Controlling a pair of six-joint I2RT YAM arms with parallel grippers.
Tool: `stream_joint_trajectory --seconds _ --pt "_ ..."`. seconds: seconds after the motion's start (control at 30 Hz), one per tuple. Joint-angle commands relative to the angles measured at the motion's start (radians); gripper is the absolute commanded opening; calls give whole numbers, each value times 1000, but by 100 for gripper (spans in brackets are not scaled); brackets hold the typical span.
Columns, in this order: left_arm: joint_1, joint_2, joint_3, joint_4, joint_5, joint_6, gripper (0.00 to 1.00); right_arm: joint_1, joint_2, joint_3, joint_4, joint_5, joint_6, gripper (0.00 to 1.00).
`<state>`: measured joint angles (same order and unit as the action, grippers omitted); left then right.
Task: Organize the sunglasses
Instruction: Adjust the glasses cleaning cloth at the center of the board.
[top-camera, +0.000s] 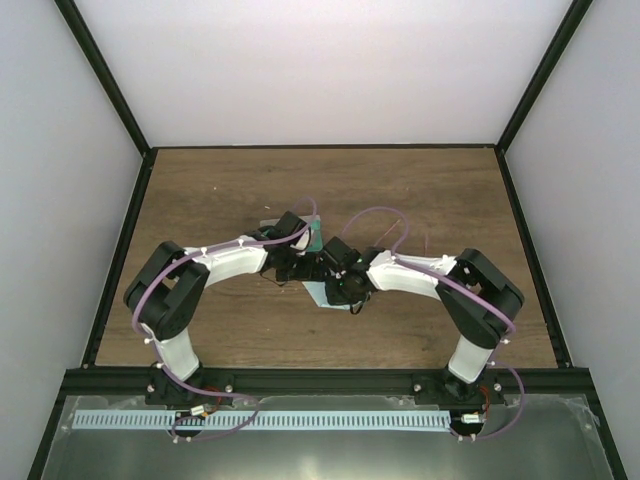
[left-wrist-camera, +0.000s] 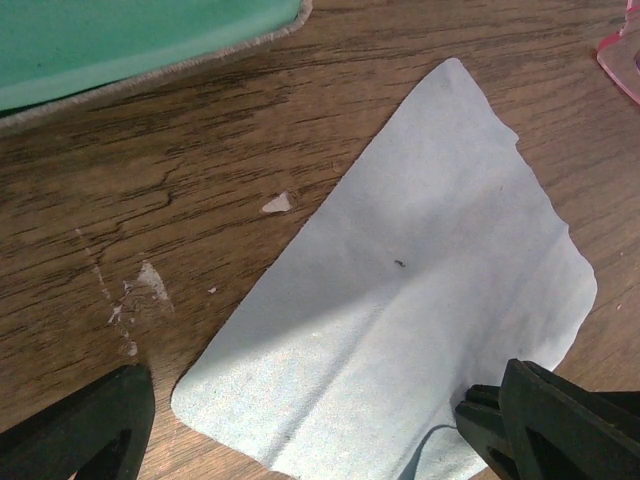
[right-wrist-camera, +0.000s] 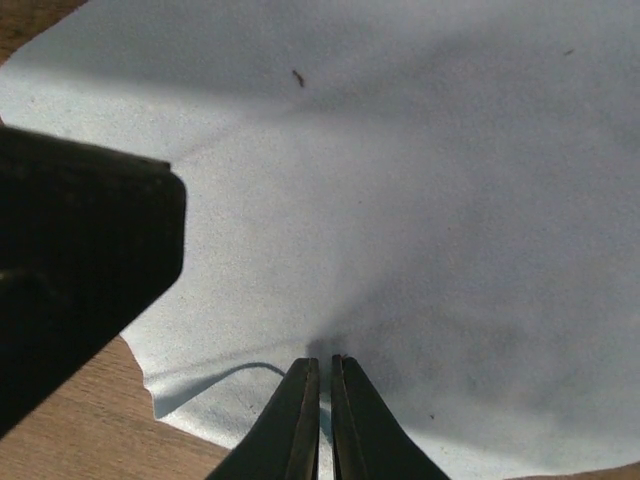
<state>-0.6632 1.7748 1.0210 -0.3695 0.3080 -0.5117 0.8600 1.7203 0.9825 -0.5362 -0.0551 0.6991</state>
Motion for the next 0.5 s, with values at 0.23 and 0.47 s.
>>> stream_joint_trajectory --seconds 0.23,0.47 --pt "-37 98 -22 -44 -9 -5 96 108 -49 -32 -36 -28 72 5" --pt "-43 107 -17 -38 -9 -8 96 129 -72 -44 -50 -44 83 6"
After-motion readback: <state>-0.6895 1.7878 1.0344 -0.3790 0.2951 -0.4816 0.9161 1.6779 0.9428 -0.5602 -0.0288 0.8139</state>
